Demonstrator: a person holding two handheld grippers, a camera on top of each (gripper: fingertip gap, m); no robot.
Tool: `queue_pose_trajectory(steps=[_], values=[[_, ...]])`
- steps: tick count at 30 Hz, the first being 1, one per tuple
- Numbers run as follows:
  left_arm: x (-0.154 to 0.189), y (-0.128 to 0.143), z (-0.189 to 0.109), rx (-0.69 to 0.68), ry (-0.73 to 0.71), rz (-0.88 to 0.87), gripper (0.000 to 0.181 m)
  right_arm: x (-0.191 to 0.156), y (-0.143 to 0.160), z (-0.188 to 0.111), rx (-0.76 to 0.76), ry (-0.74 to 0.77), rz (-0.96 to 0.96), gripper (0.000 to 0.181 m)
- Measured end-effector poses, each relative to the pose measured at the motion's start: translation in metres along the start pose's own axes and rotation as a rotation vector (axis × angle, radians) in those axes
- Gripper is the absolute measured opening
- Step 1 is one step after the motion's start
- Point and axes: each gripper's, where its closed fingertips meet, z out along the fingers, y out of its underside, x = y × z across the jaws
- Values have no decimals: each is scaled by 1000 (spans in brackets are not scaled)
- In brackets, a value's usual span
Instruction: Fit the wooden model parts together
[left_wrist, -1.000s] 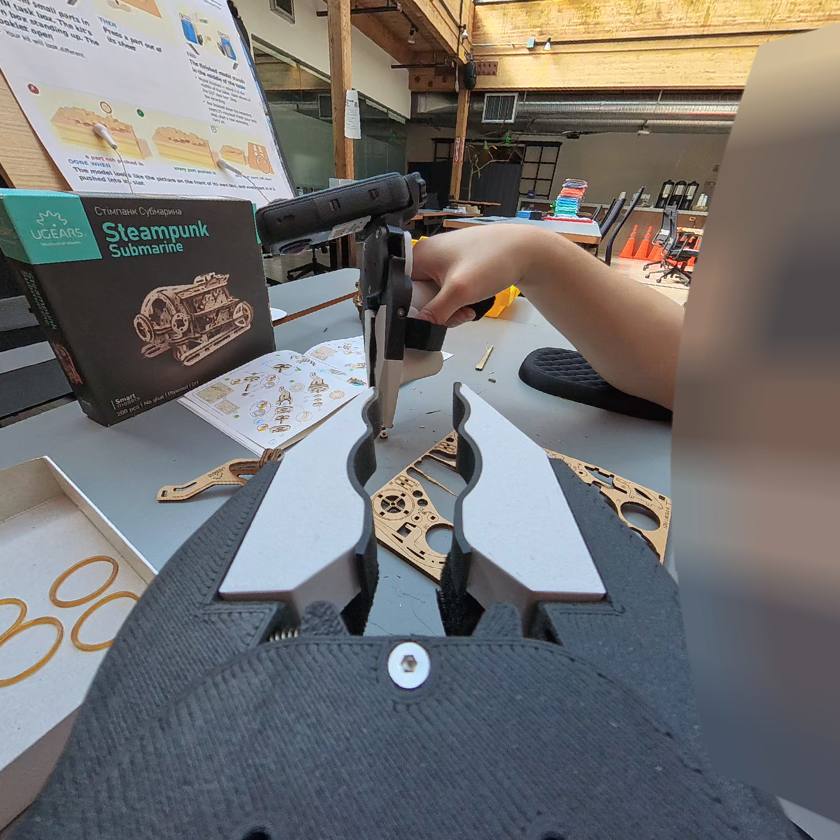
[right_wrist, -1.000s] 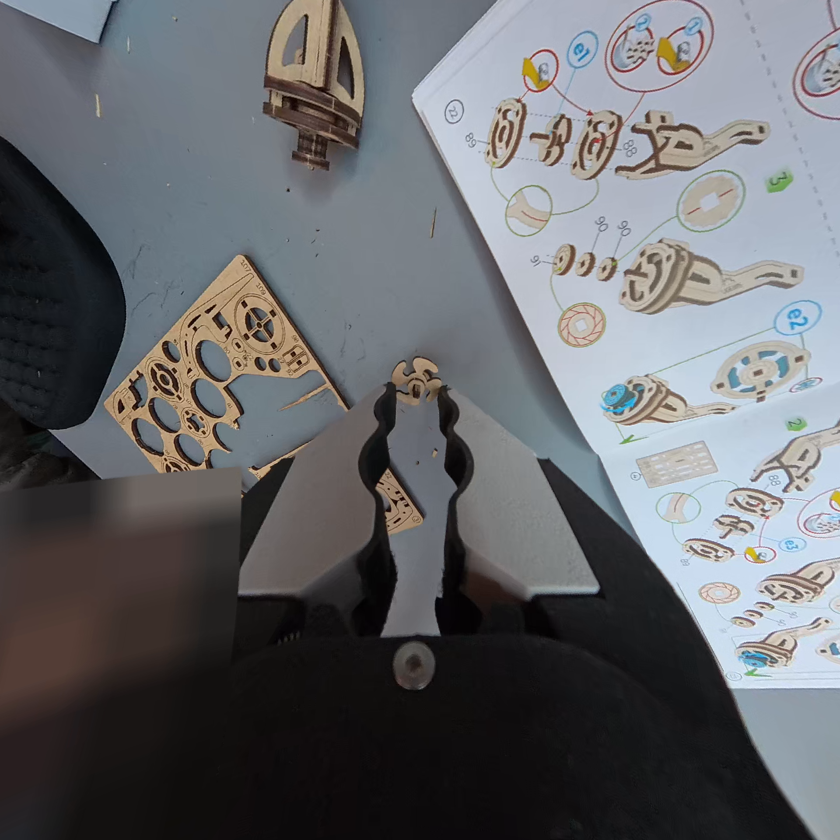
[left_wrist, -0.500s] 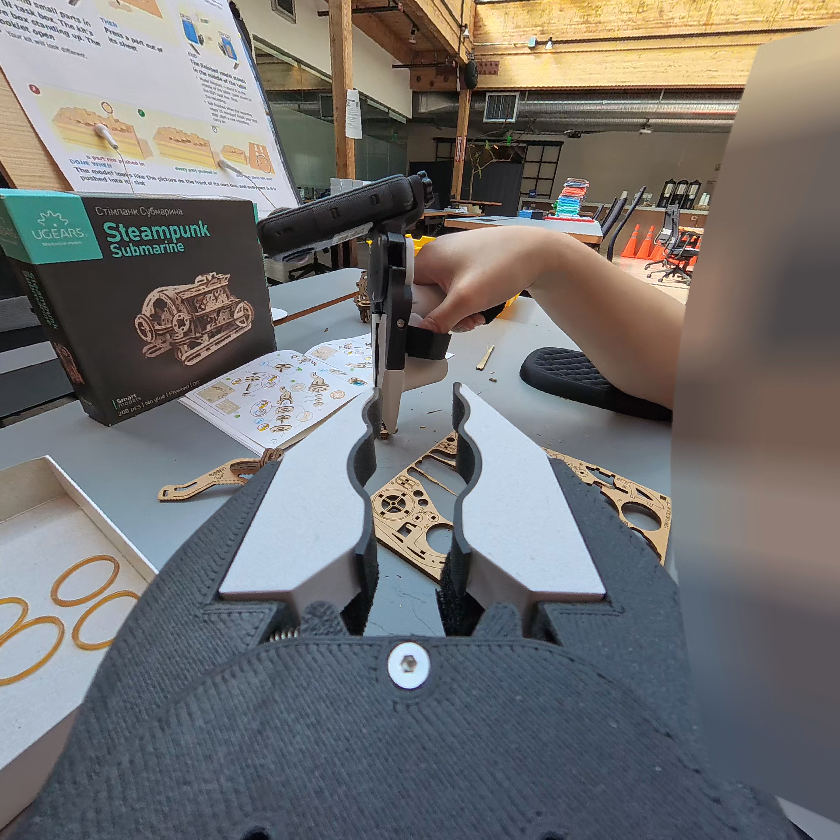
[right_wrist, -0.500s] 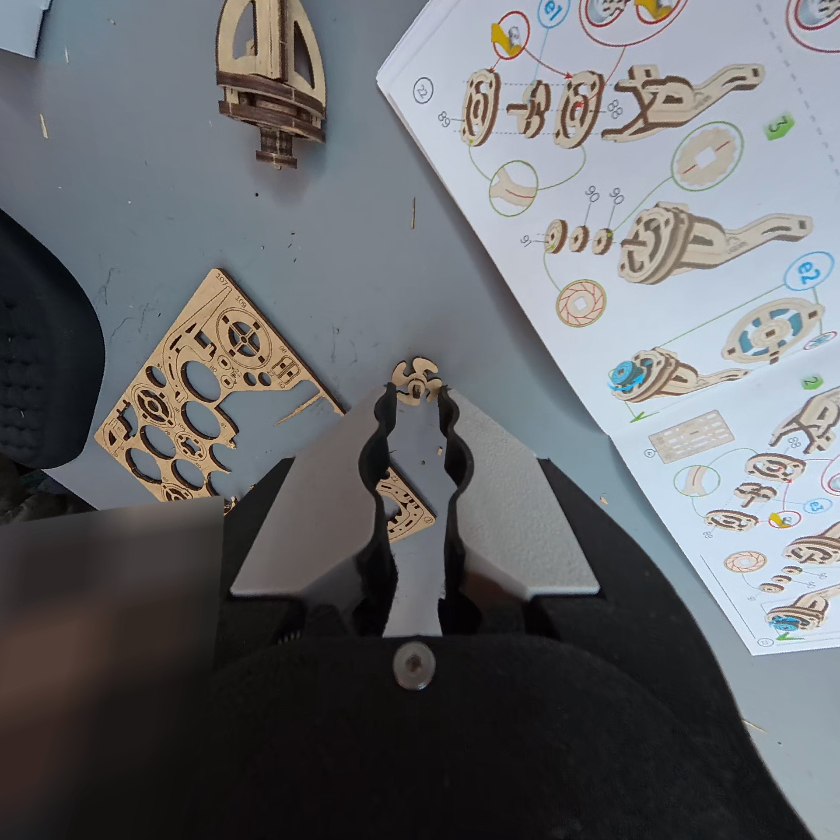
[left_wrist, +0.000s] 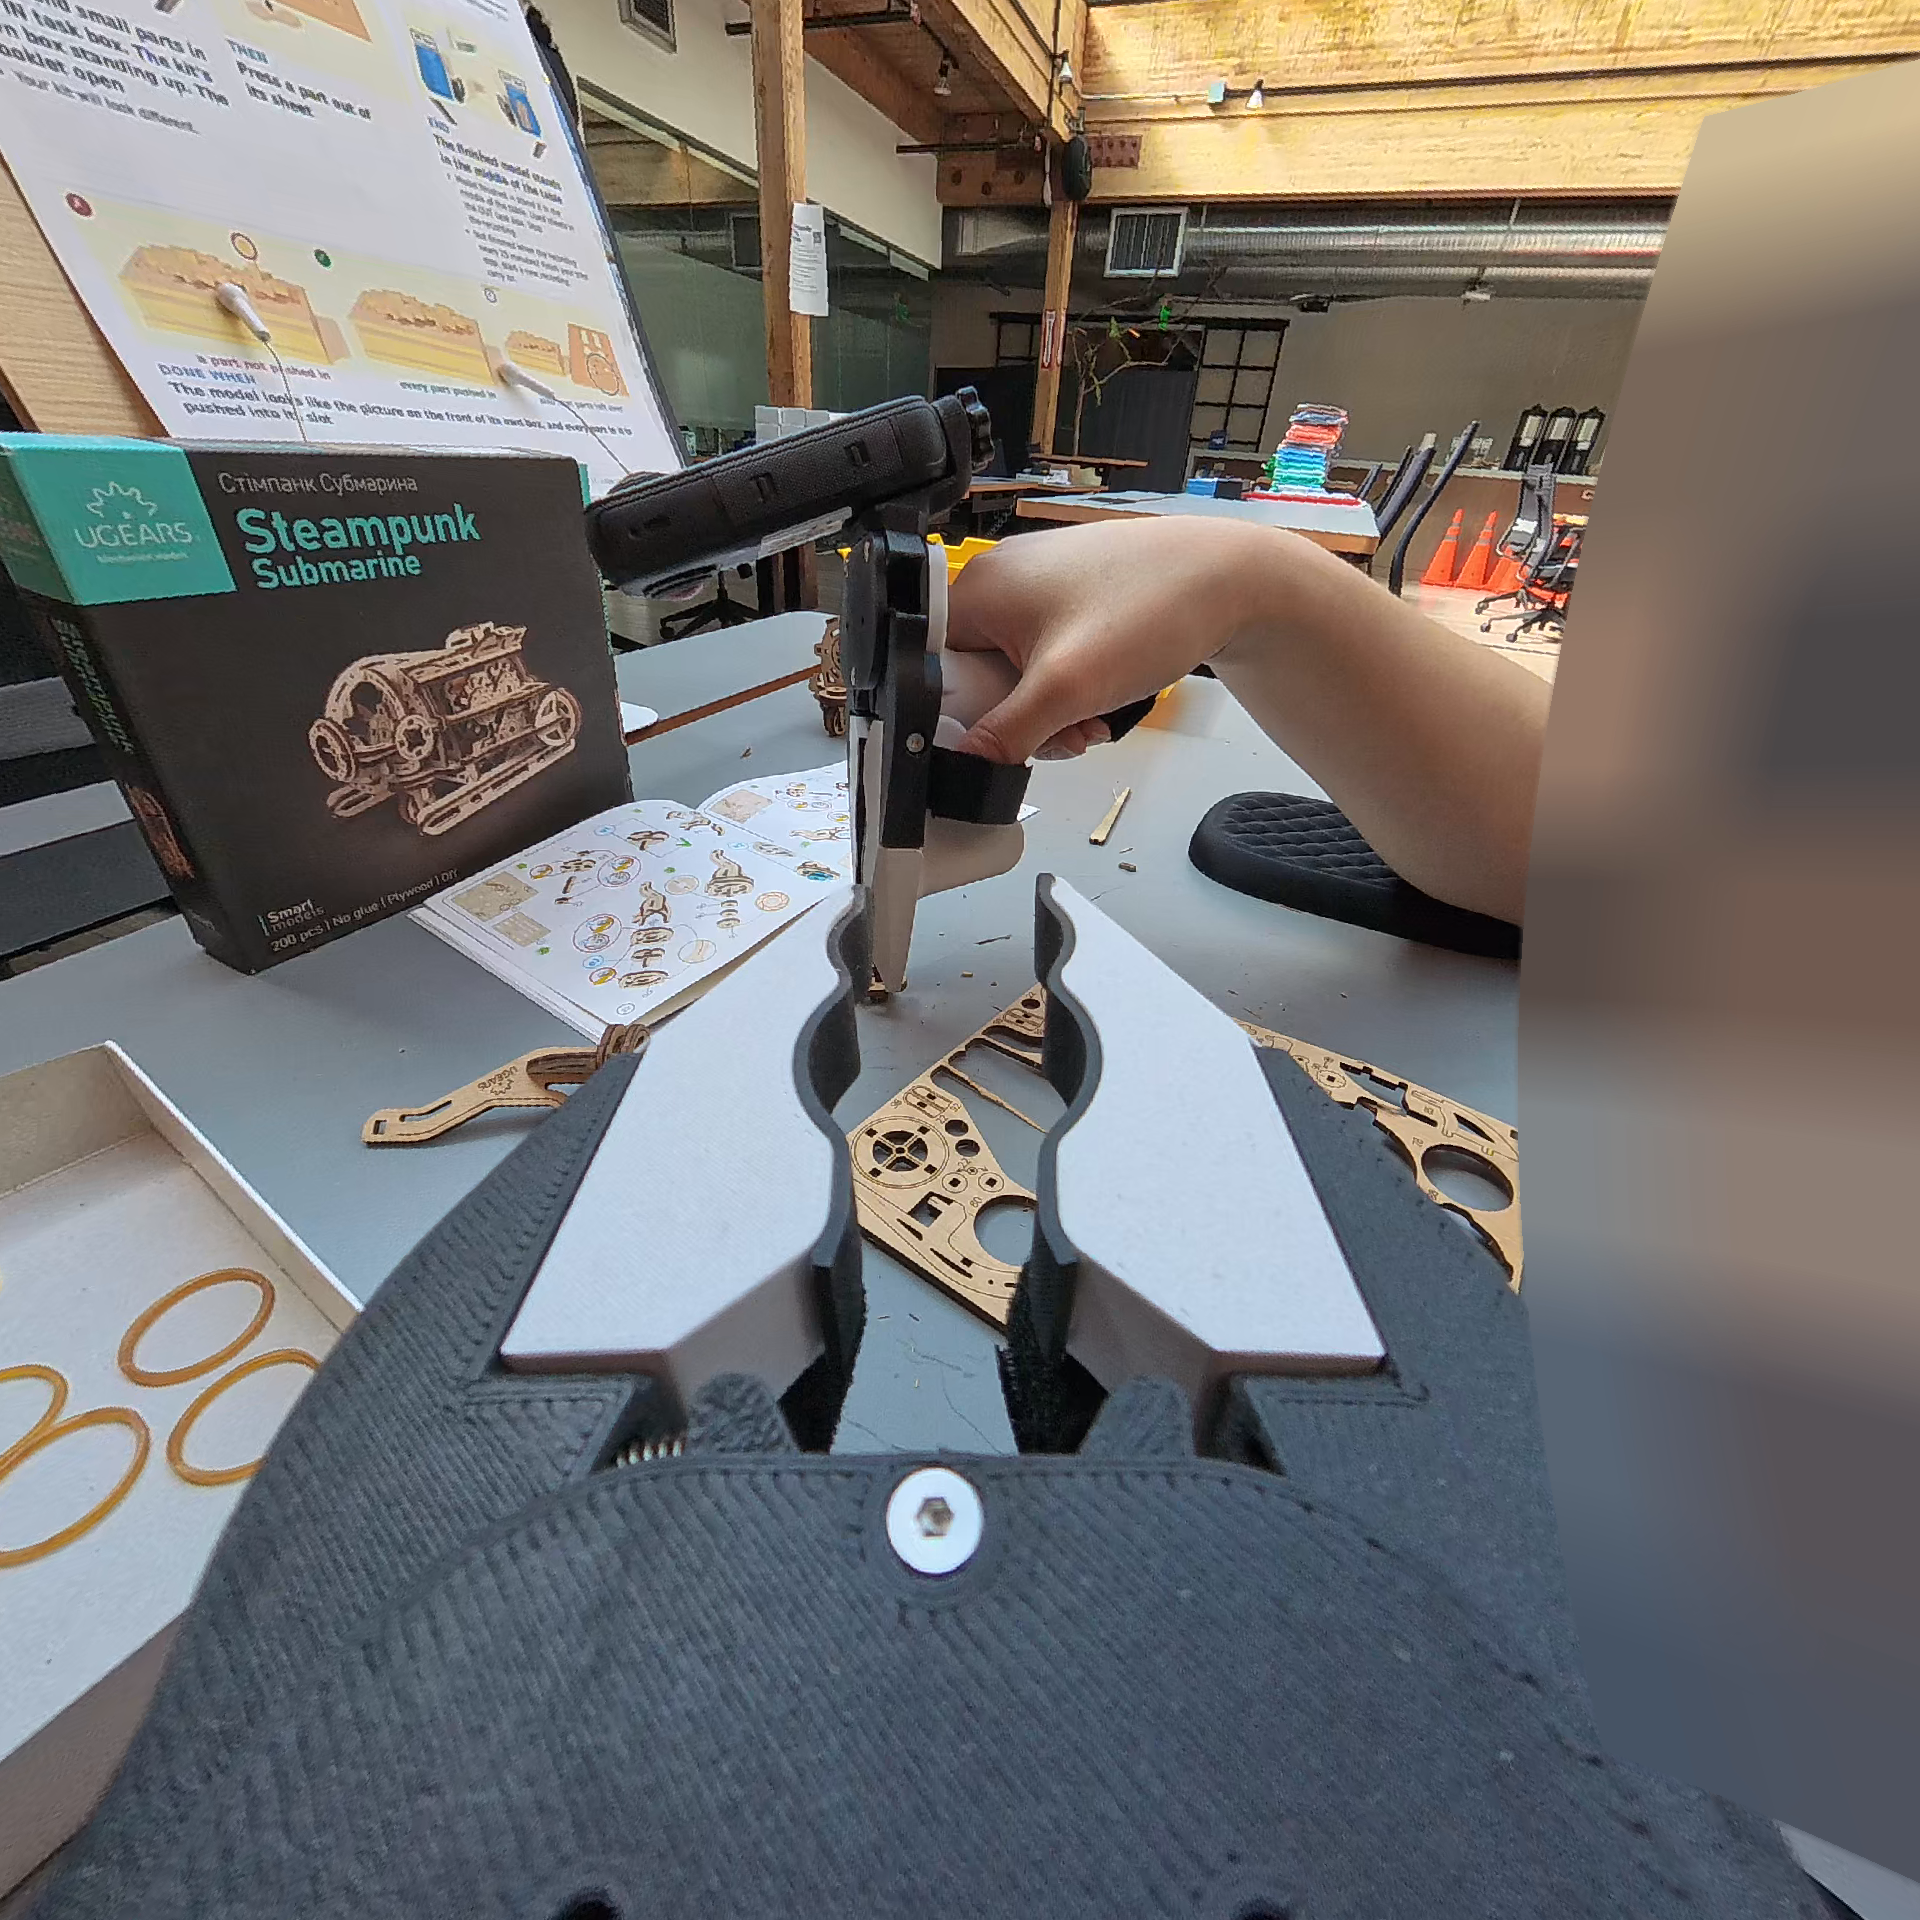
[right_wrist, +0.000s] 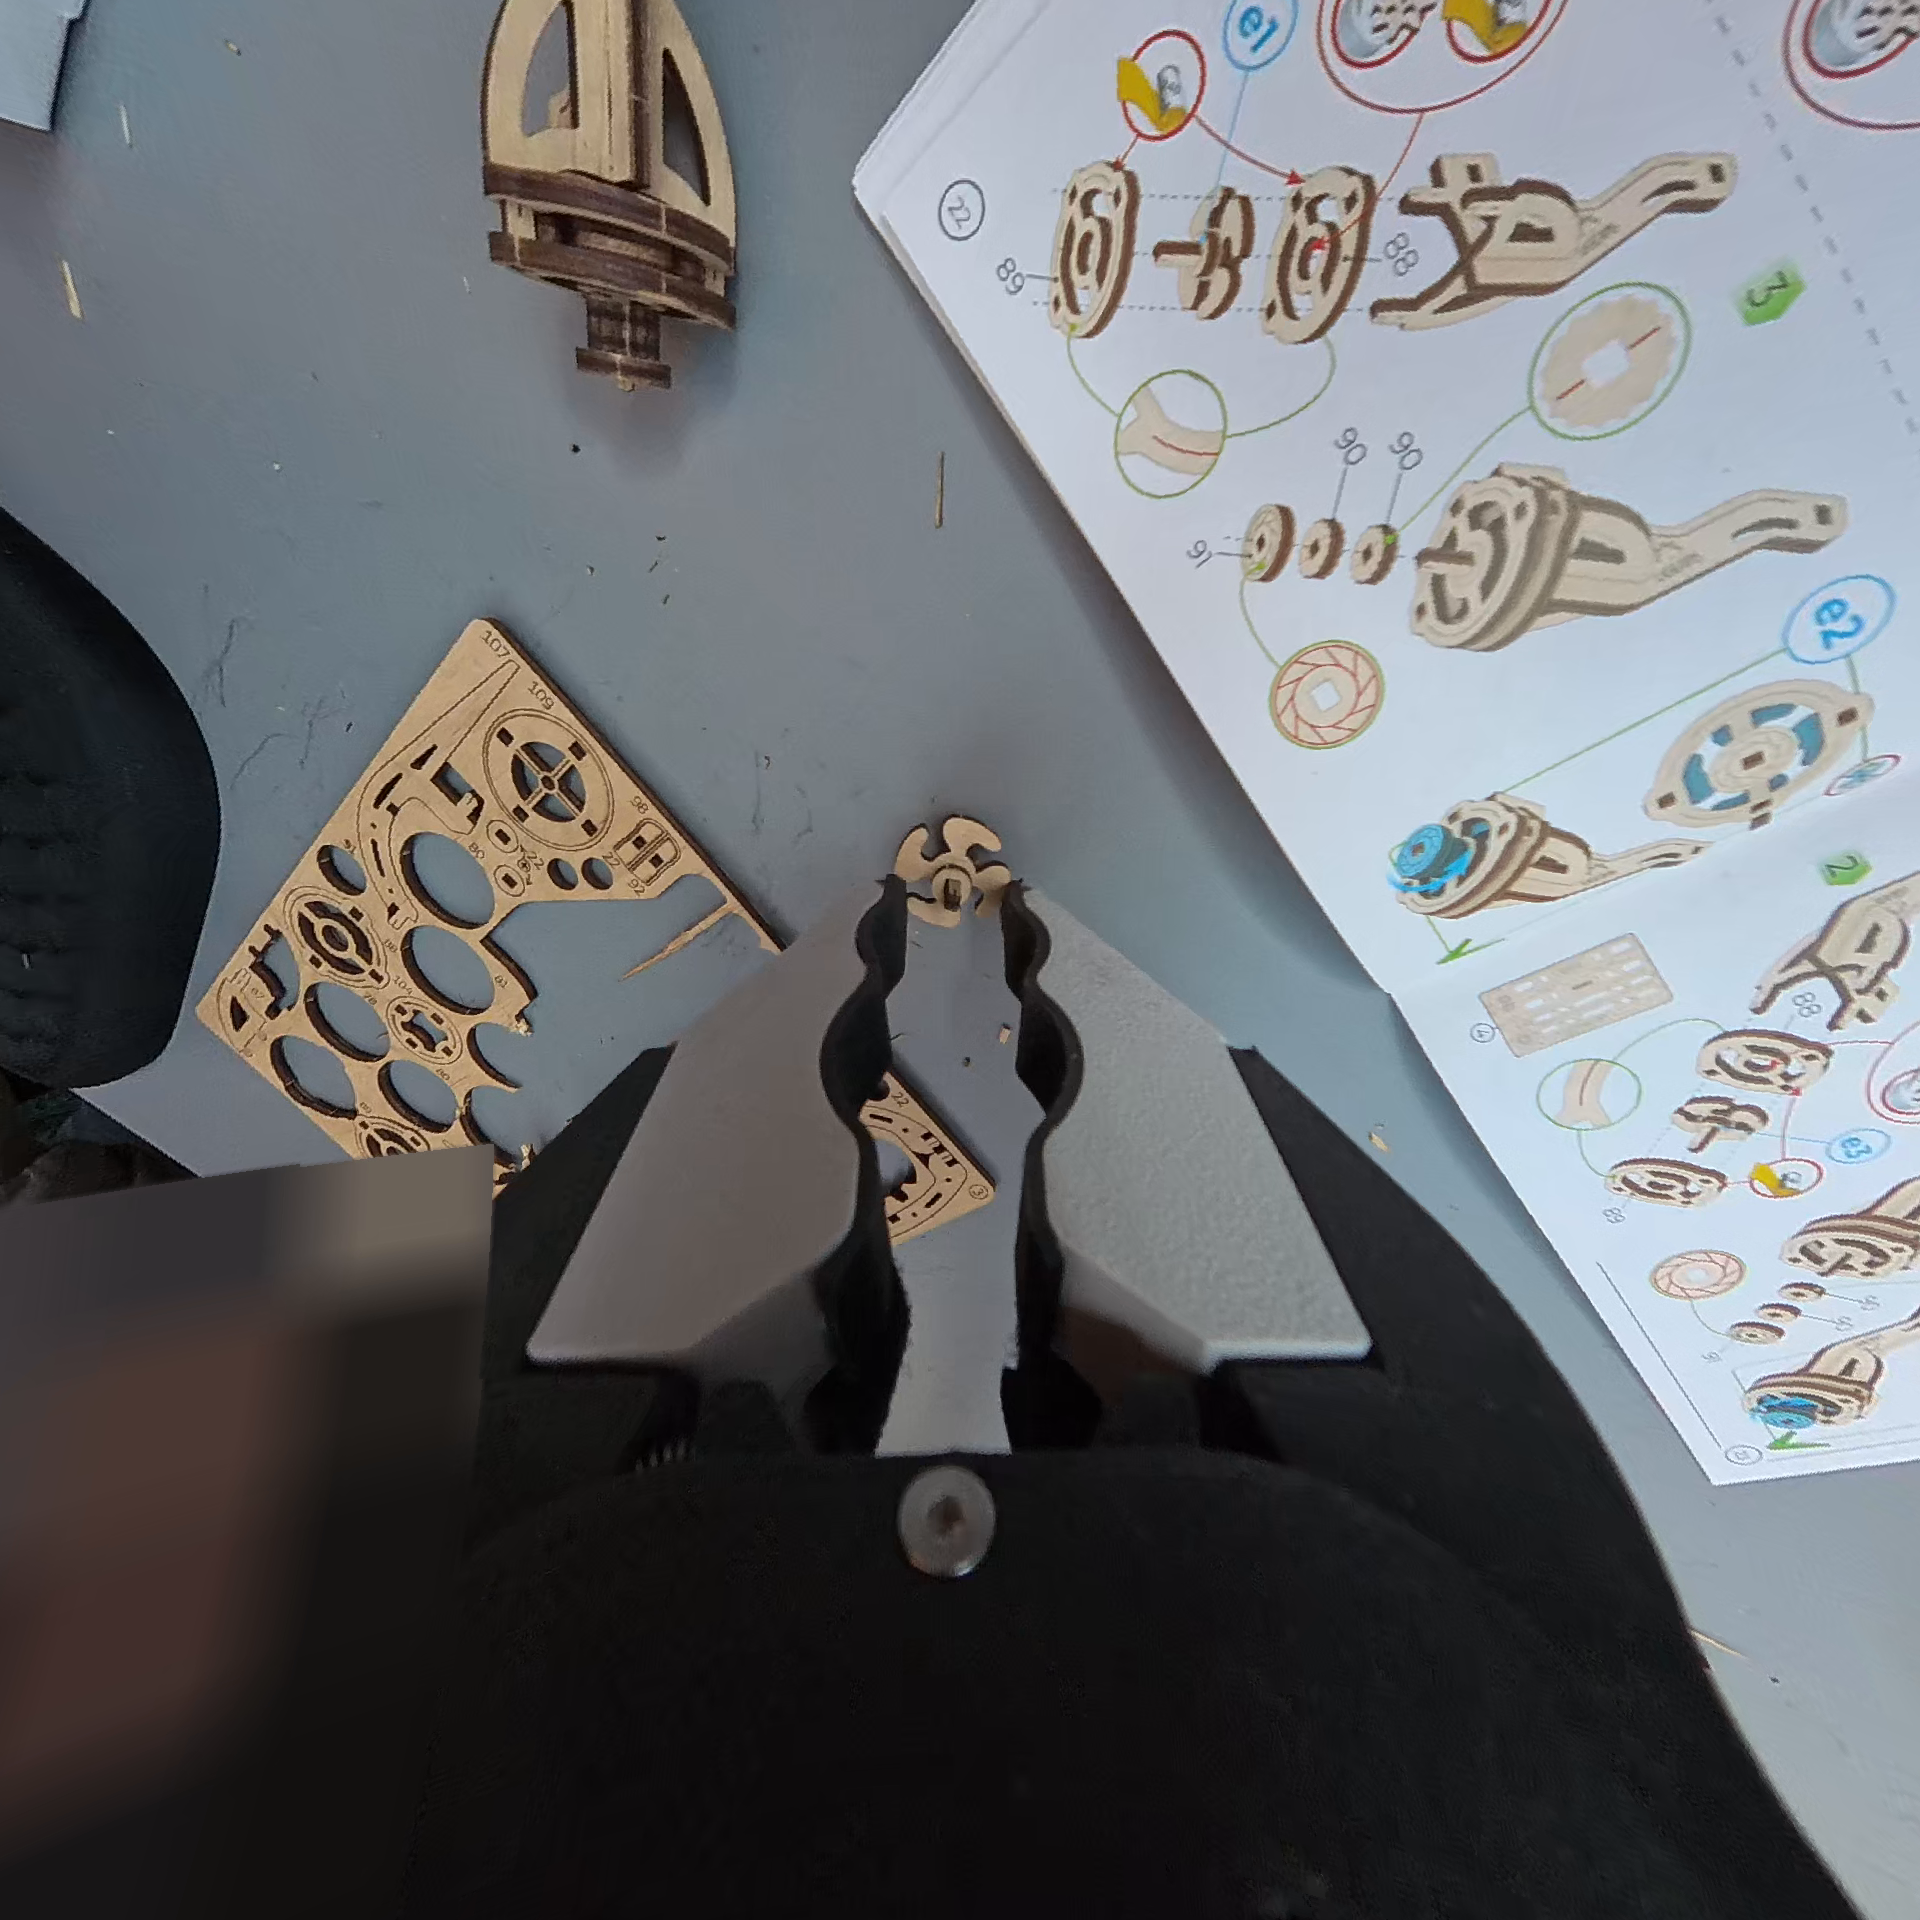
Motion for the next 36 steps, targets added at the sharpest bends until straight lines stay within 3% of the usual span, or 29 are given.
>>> queue_pose_trajectory(steps=[36], values=[[0,0,0,-1,0,3,29,4,-2,0,9,58,-1,18]])
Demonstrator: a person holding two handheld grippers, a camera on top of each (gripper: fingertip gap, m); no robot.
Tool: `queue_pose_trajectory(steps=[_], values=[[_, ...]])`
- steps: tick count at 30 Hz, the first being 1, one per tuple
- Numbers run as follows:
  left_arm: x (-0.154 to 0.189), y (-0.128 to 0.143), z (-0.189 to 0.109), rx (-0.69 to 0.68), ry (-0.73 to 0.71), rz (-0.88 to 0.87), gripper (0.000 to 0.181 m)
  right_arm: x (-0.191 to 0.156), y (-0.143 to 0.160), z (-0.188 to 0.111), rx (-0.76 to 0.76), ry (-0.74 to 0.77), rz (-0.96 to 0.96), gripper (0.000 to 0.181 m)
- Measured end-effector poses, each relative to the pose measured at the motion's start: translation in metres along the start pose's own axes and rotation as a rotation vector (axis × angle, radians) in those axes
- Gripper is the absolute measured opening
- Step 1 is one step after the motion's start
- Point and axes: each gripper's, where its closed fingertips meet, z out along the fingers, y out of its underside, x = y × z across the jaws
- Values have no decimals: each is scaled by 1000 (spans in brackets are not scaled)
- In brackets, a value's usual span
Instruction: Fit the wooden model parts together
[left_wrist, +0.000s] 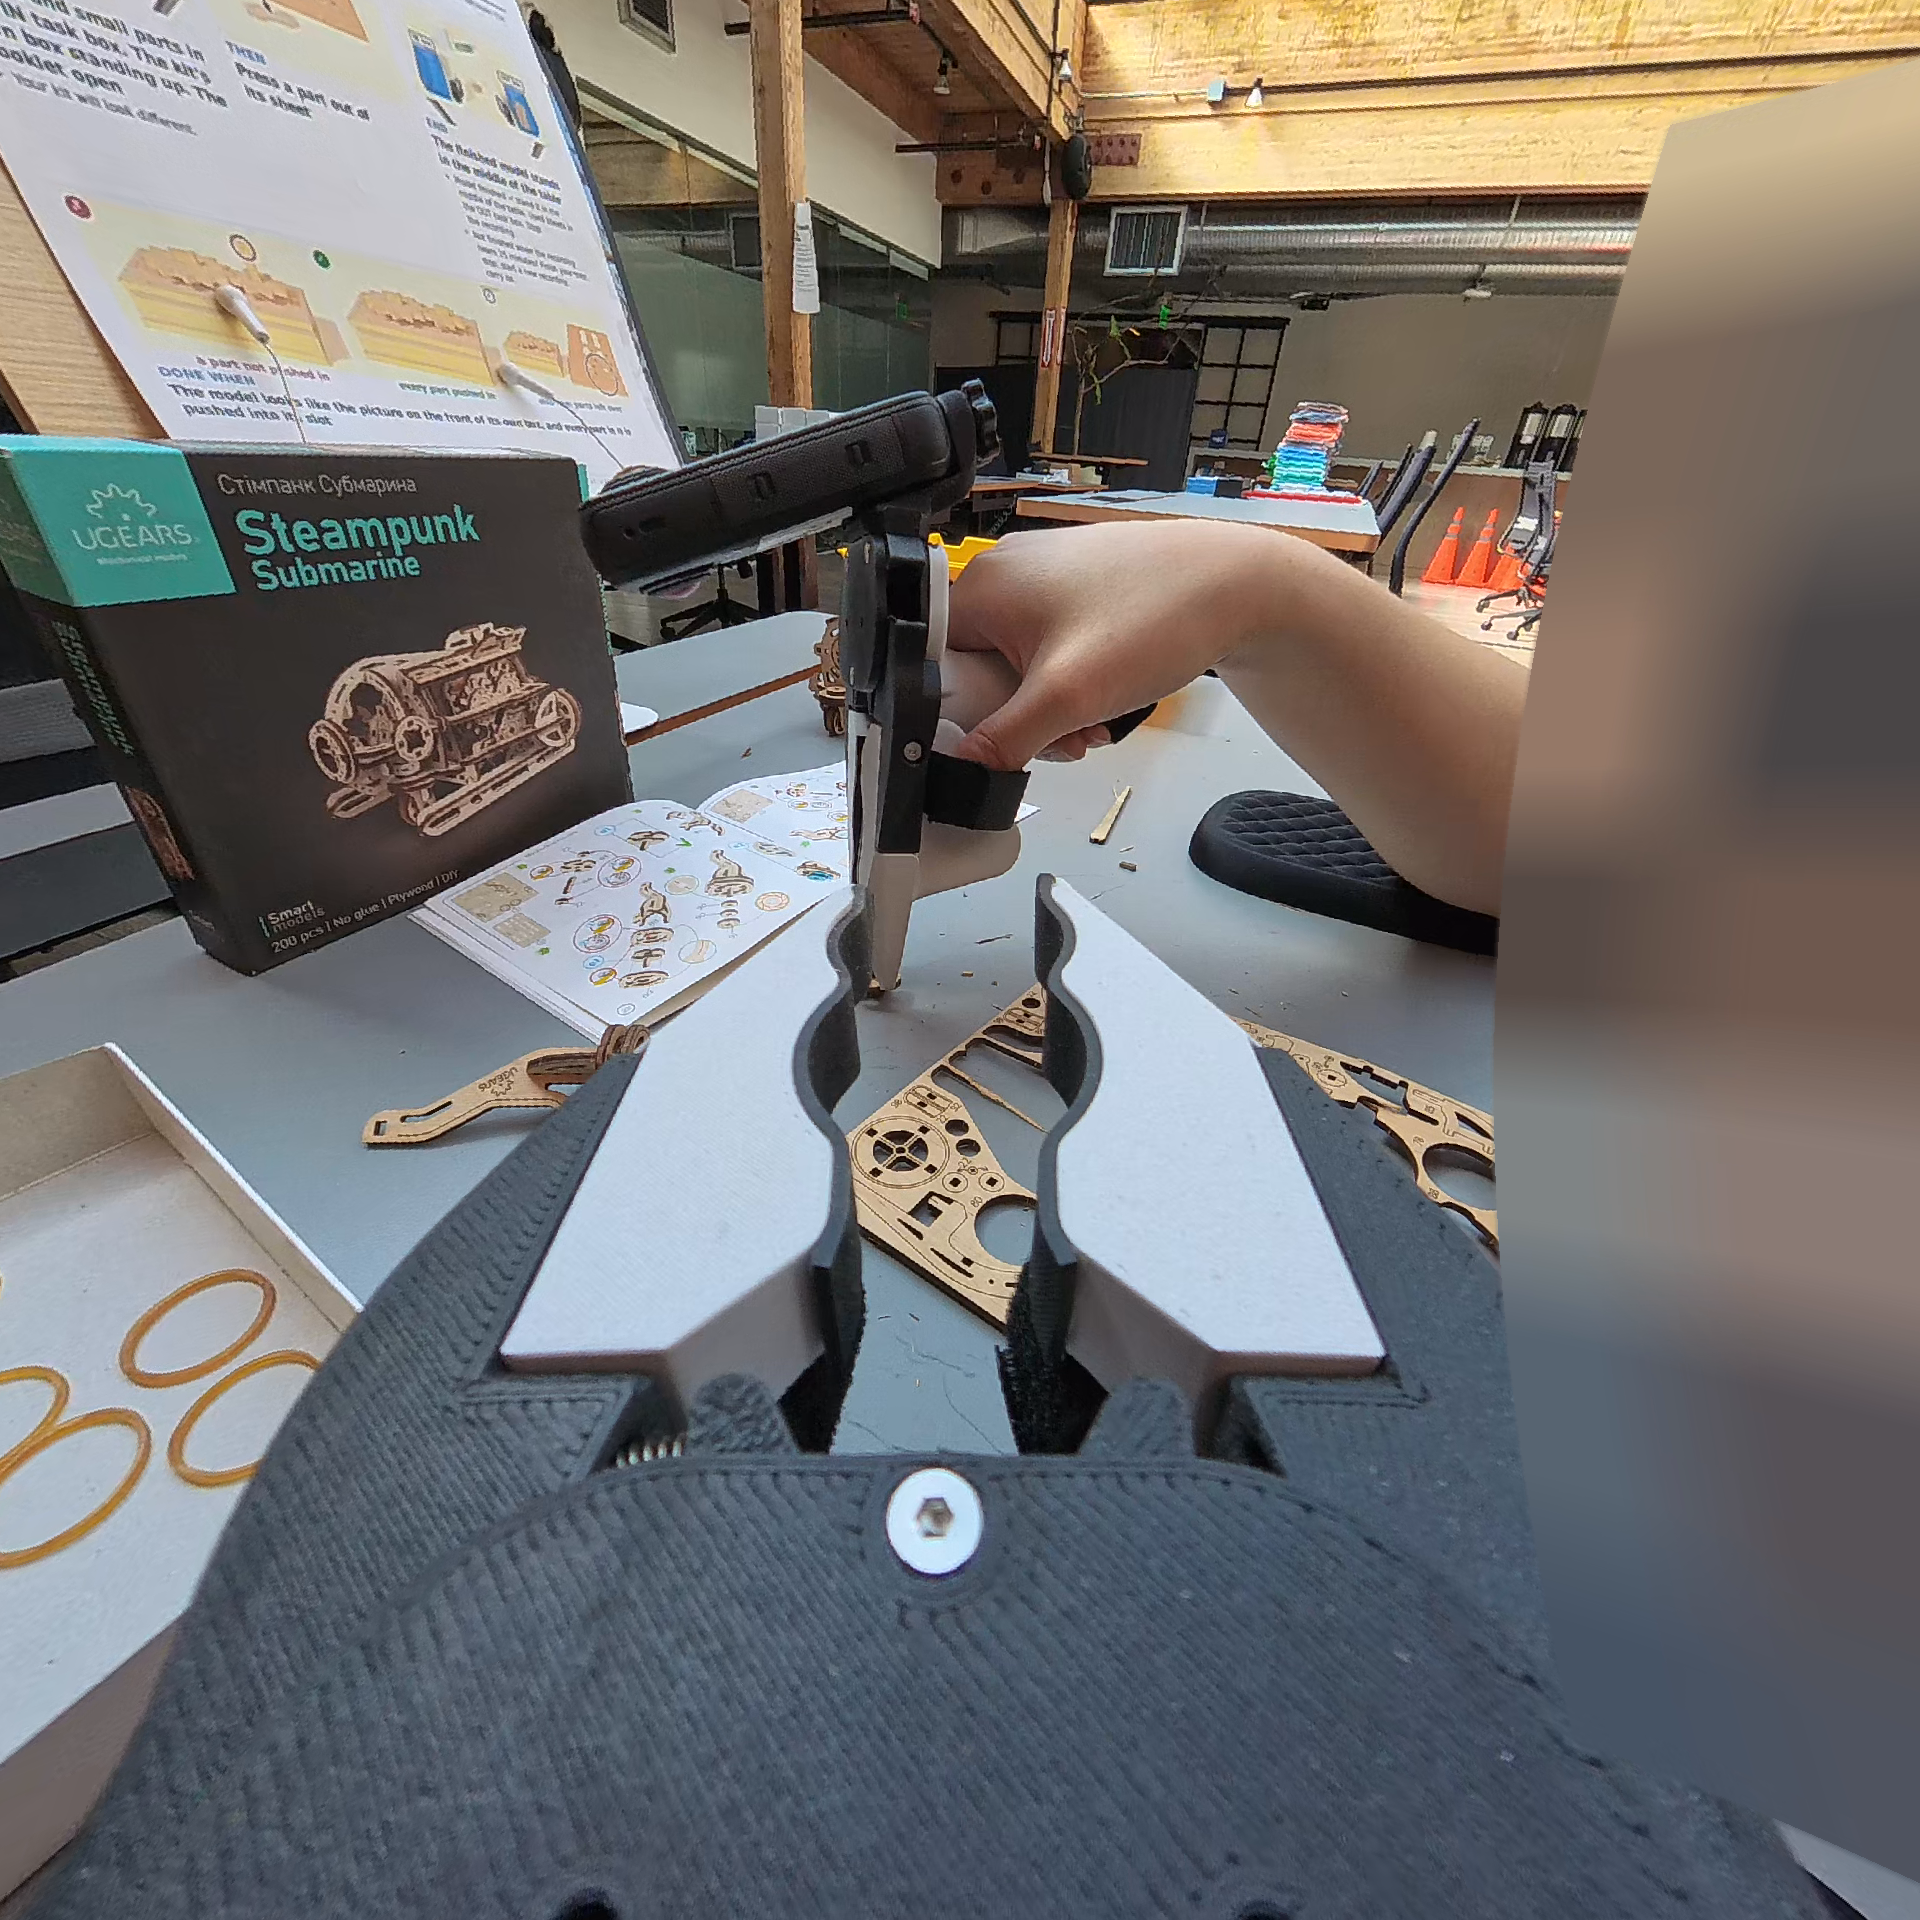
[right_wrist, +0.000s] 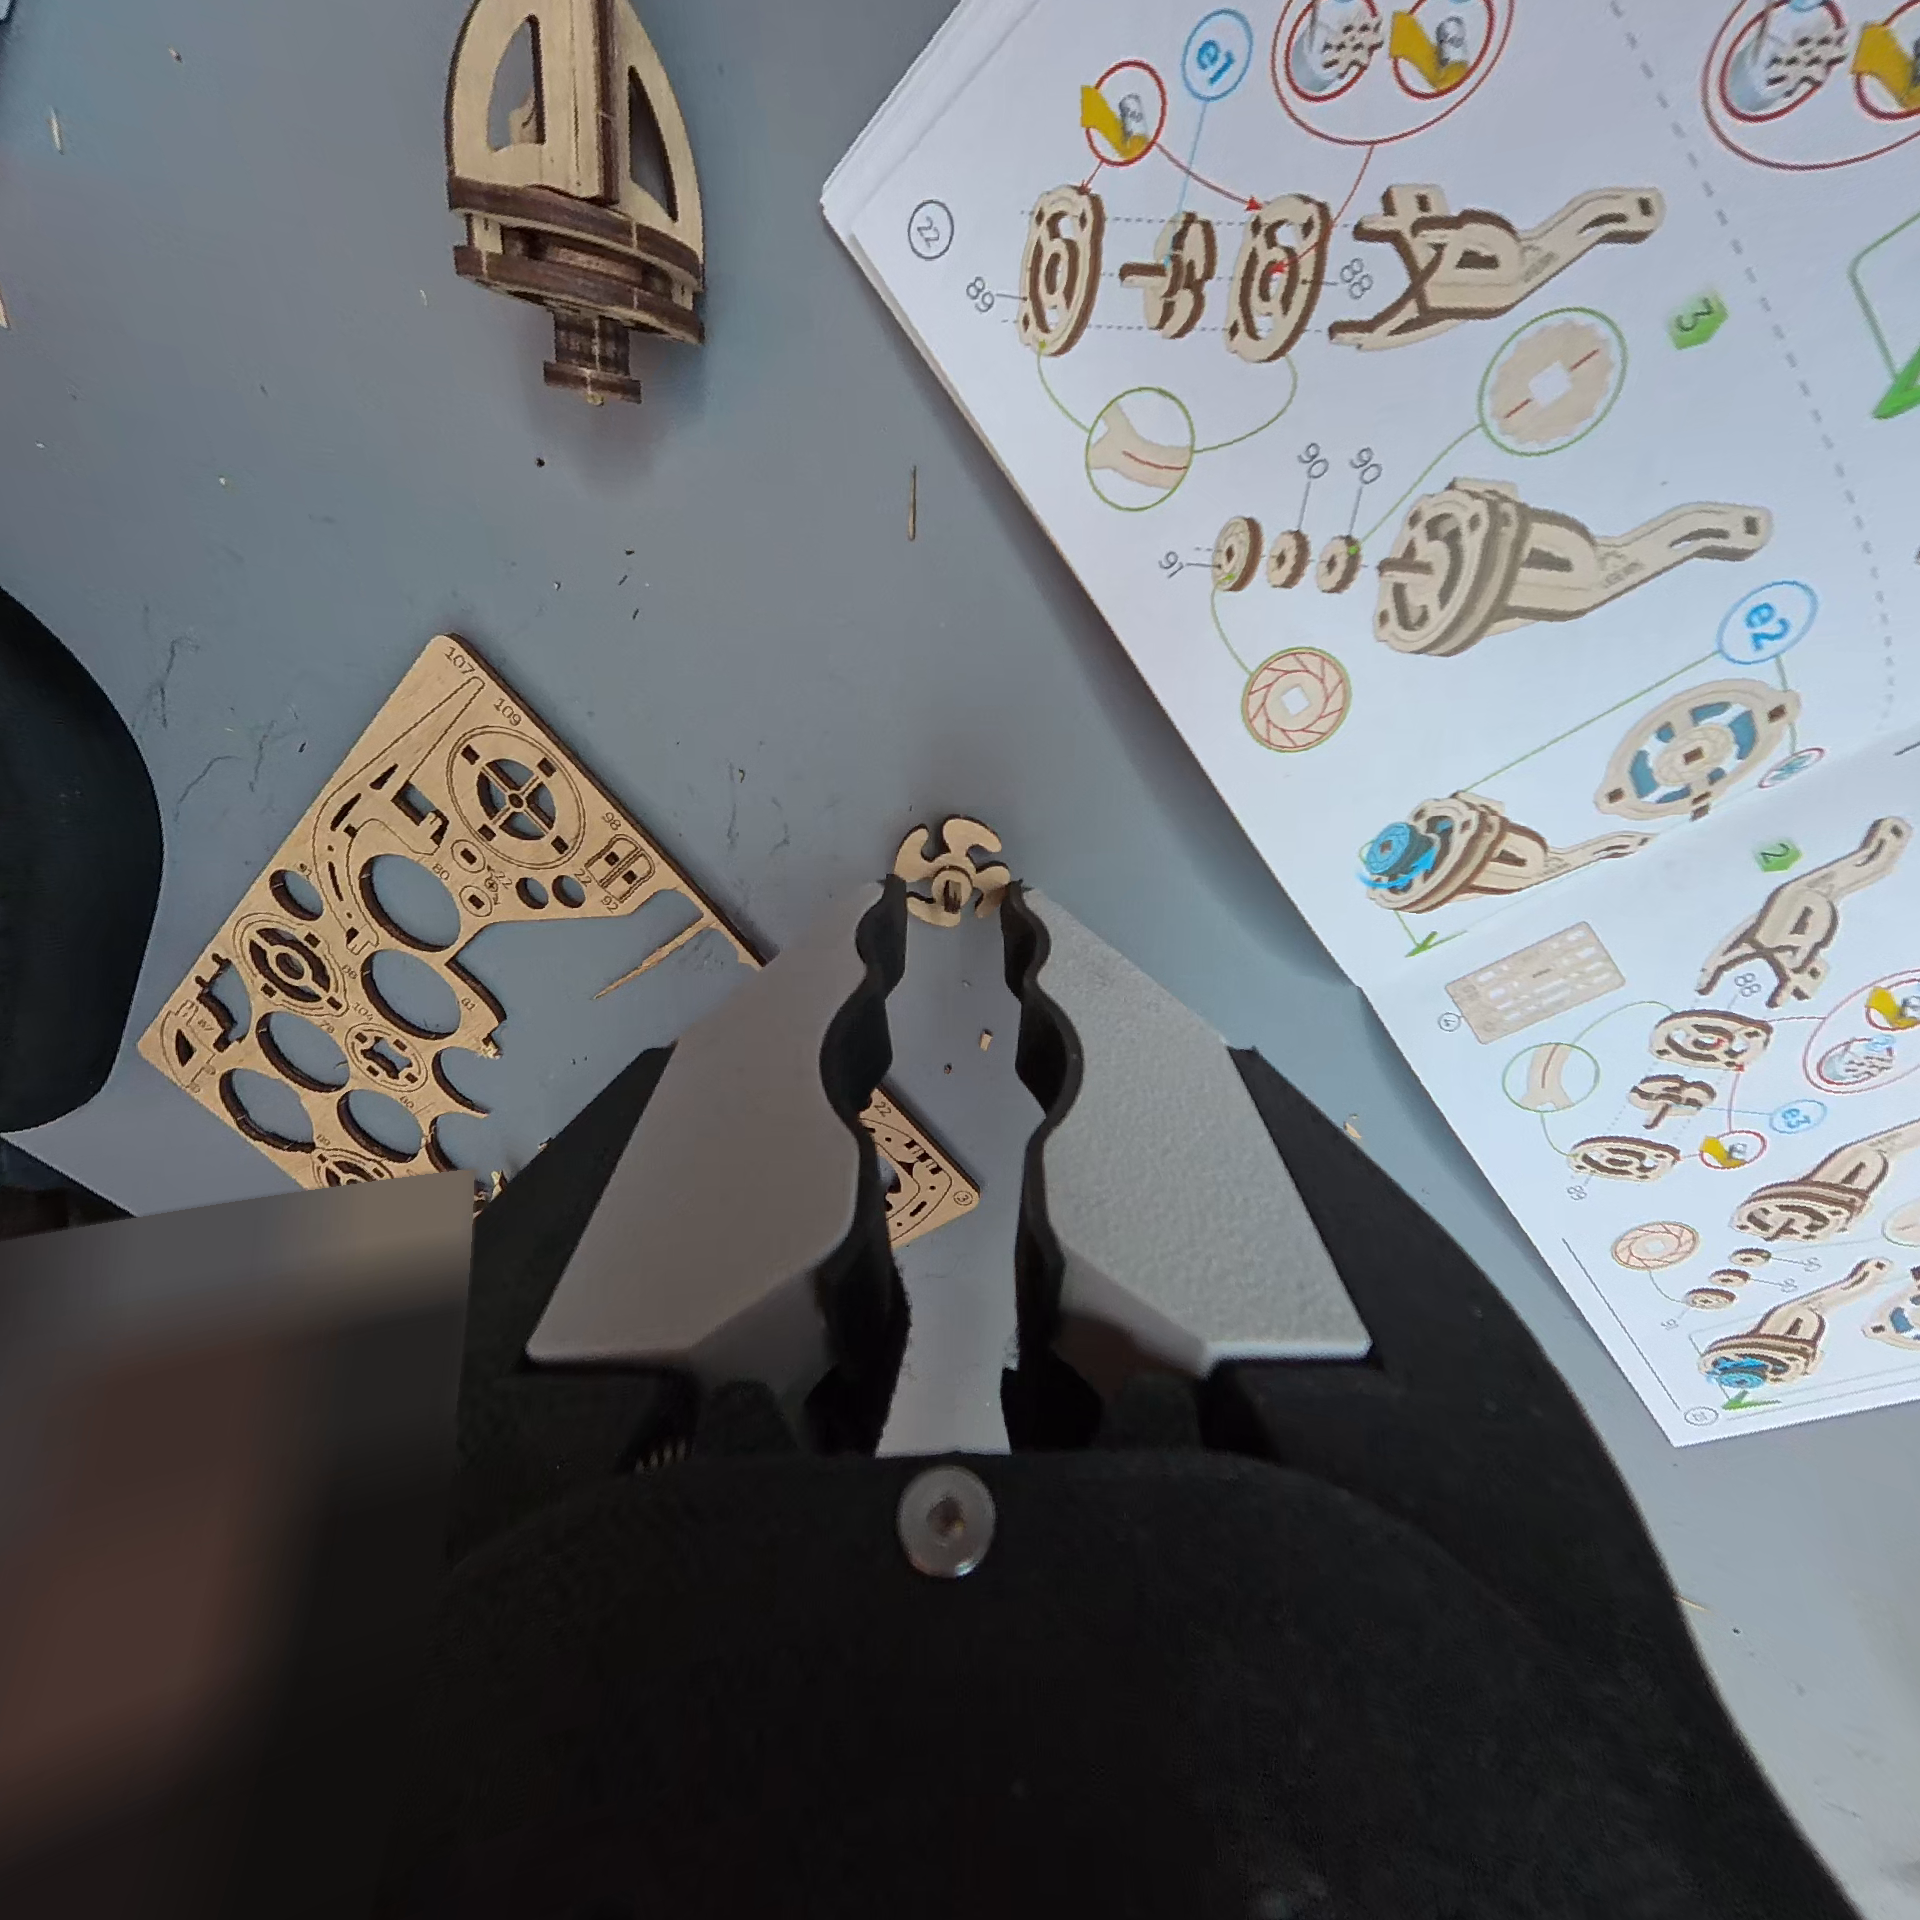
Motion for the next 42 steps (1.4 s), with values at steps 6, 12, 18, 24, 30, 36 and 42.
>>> queue_pose_trajectory(steps=[6,12,18,24,30,36,42], values=[[0,0,0,-1,0,2,29,0,0,0,-3,24,-22,18],[0,0,0,0,0,0,29,-1,3,1,-22,46,-48,19],[-1,-1,0,3,-1,-7,29,-1,3,1,-29,57,-81,24],[-1,-1,0,6,-1,-9,29,-1,1,-3,-18,62,-103,33],[0,-4,-4,39,0,-2,29,-10,-18,-35,153,-52,-186,29],[1,-10,-9,100,23,-22,29,-25,-65,-123,811,-235,-572,19],[6,-14,-16,143,69,-44,29,5,-29,-92,997,-144,-912,57]])
